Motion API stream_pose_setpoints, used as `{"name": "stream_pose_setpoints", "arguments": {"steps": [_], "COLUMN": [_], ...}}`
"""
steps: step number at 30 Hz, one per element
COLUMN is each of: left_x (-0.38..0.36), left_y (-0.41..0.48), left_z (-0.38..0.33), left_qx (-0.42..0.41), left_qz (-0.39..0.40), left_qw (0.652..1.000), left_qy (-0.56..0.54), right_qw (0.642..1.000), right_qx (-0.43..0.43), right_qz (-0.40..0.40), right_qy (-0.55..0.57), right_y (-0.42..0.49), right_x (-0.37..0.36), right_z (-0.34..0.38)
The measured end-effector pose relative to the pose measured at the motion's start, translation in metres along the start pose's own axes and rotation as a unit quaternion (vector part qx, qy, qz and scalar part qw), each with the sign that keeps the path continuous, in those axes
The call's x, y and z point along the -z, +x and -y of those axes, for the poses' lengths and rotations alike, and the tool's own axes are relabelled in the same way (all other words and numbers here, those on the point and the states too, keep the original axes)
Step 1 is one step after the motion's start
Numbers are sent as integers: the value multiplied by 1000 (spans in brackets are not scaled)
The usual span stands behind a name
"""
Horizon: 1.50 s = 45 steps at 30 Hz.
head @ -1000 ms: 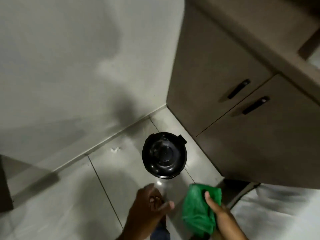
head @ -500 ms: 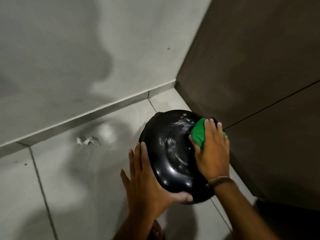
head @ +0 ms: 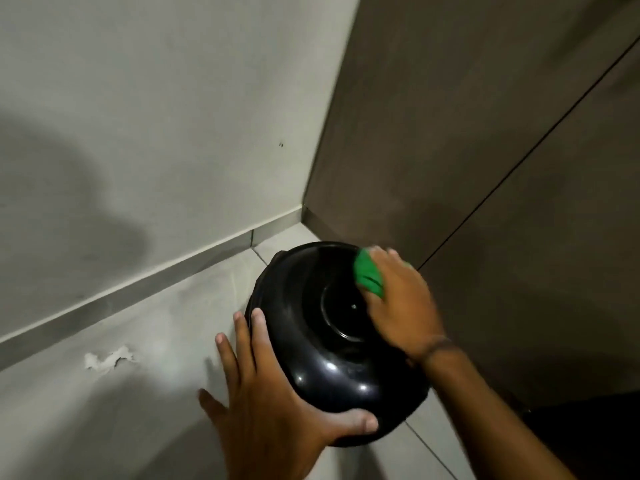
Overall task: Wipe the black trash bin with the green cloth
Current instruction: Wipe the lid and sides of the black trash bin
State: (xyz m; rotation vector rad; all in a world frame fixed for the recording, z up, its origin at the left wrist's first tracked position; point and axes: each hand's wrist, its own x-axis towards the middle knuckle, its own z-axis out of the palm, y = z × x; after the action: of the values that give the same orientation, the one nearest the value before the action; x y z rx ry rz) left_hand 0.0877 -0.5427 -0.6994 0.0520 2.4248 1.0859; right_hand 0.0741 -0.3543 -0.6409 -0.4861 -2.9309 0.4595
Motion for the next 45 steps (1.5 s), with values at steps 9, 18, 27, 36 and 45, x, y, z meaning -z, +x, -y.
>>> {"name": "stream_pose_setpoints", "arguments": {"steps": [9,18,27,36,45], "left_x": [0,-5,-6,0,26], "left_y": [2,0,-4,-5,37], "left_z": [-4,0,-3,-13,-48], "left_qx": [21,8,6,24,25], "left_qz": [8,-8,-9,2,-14], "left_qw": [1000,1000,1000,999,999], "left_qy": [-9,-7,-3,-25,-18], "right_qw": [999,998,996,987,958], "right_qx": [-2,10,6,-102,190], "right_qz": [7,30,86,111,202], "right_qy": [-39,-55,-37,-62,-74], "right_y": [-27,-53,-94,117,47], "right_x": [3,13,10,-6,-26], "right_z": [-13,-20,-17,18,110]}}
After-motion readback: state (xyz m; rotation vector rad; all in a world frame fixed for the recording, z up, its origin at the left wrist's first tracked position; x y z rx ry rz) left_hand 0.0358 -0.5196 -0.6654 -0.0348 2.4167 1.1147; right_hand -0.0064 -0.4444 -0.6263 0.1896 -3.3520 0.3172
